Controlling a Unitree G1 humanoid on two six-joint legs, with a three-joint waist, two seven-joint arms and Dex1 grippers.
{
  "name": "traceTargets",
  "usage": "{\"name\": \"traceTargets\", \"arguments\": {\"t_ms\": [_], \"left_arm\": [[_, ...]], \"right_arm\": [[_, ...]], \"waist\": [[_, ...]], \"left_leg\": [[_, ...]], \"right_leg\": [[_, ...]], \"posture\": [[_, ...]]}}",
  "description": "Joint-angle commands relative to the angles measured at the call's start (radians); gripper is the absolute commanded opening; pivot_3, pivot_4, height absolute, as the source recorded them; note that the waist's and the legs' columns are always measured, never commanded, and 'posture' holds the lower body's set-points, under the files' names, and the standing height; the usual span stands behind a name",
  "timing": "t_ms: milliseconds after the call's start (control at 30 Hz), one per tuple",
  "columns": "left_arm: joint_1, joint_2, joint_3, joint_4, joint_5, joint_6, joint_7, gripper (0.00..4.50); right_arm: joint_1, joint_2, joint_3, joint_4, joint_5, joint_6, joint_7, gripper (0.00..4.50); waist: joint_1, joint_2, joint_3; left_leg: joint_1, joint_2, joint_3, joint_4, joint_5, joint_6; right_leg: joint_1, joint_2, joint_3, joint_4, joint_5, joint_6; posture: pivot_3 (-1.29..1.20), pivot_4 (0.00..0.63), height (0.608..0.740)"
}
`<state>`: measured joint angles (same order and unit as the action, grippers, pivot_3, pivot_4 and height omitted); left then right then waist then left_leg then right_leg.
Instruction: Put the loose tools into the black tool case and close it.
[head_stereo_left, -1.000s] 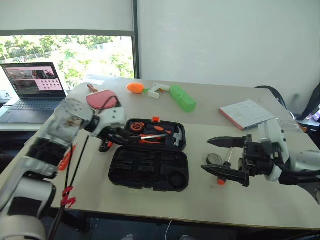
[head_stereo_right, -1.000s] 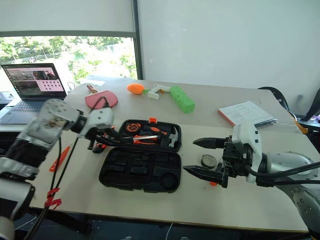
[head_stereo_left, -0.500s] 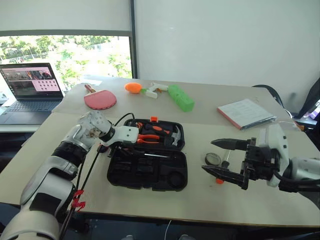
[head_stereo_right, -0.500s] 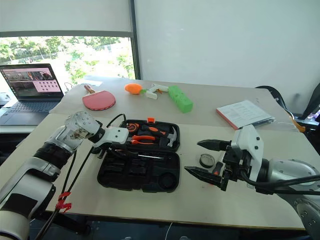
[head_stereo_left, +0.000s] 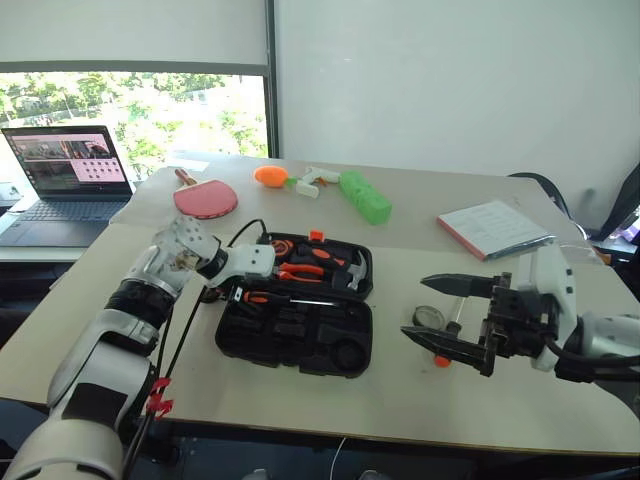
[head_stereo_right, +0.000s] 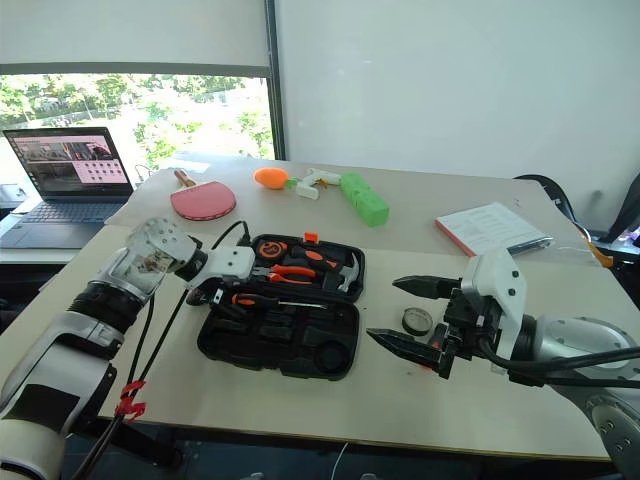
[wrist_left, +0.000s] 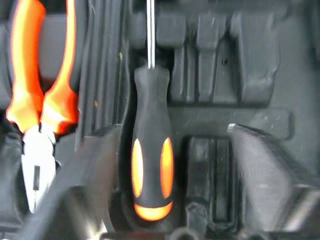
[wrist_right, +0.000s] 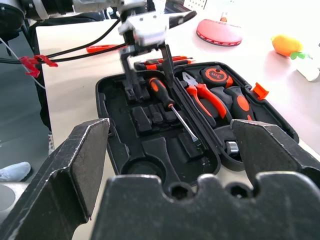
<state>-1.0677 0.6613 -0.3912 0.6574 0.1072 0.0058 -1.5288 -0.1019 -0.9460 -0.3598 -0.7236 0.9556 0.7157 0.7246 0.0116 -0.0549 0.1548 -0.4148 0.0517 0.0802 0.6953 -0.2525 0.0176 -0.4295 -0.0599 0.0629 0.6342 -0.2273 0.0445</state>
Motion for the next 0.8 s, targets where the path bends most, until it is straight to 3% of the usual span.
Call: {"name": "traceTargets", "arguments": {"t_ms": [33,200,800], "left_arm": [[-0.047,-0.005,0.037,-0.032,-0.029,0.009,-0.018,1.91],[-0.036,-0.026,0.023,-0.027,-0.007,-0.013,-0.010,0.08],[-0.015,-0.101,-0.043,0.110,0.138,-0.184,0.128,0.02]], "right_arm": [[-0.017,0.006,-0.001,-0.002,-0.002,-0.019,0.002,4.50],[-0.019,0.011,0.010,0.005,-0.013,-0.024,0.005,4.50],[0.032,0.025,-0.018,-0.015,-0.013,-0.029,-0.006,4.50]], "waist": [[0.000,0.000,0.000],[-0.001,0.000,0.000],[0.001,0.001,0.000]], "left_leg": [[0.000,0.000,0.000,0.000,0.000,0.000],[0.000,0.000,0.000,0.000,0.000,0.000],[0.000,0.000,-0.001,0.000,0.000,0.000]], "right_leg": [[0.000,0.000,0.000,0.000,0.000,0.000],[0.000,0.000,0.000,0.000,0.000,0.000],[0.001,0.000,0.000,0.000,0.000,0.000]], "posture": [[0.00,0.150,0.738],[0.00,0.150,0.738],[0.00,0.150,0.738]]}}
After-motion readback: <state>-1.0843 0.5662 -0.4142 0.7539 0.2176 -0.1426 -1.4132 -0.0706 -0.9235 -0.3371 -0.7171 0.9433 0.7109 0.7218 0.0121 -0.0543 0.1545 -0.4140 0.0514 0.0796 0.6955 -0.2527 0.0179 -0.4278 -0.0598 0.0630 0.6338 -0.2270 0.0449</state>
